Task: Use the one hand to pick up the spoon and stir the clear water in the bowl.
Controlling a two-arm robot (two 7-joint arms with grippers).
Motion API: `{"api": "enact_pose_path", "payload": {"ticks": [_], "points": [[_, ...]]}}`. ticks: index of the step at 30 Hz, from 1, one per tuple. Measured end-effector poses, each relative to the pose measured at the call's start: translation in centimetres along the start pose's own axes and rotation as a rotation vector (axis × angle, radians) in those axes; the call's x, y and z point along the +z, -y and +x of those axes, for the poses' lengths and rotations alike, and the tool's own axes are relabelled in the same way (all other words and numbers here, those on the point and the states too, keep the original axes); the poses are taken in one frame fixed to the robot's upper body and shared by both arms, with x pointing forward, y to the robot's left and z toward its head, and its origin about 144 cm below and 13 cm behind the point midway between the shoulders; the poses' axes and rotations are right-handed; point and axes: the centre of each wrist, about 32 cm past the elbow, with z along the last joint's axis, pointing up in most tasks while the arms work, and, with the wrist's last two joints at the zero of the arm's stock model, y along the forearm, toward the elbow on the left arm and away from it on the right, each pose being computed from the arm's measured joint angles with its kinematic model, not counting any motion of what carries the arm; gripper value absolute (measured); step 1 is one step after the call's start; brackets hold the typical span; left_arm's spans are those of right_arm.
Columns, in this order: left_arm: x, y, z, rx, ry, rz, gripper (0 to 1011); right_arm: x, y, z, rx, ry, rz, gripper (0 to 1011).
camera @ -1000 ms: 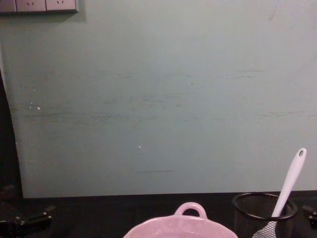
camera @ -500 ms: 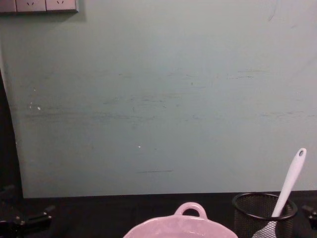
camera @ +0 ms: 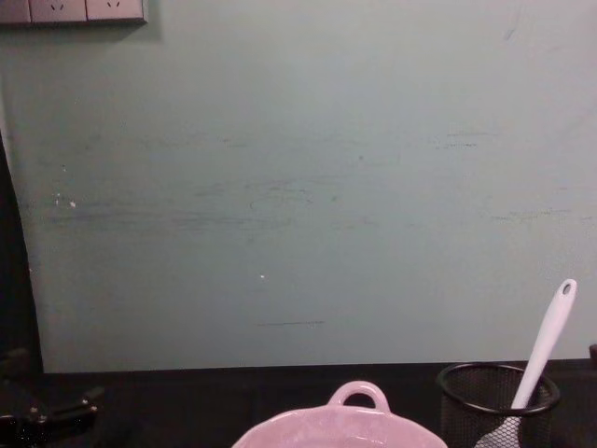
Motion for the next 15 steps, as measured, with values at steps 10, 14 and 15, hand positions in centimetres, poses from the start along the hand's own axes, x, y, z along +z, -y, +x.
{"api": "enact_pose_path", "payload": {"ticks": [10,14,15], "points": [[0.0,0.0,0.0,0.0,0.0,0.0,1011,0.5,0.0,0.7,0.08,-0.299,0.047,1002],[0.0,0.0,0.0,0.0,0.0,0.0,1011,0.2,-0.9,1.2,0.119,-0.398,0.062,1002],[0.0,0.0,0.0,0.0,0.0,0.0,1011,0.1,-1.4,1.4,0.132,-0.437,0.066,1003]]}}
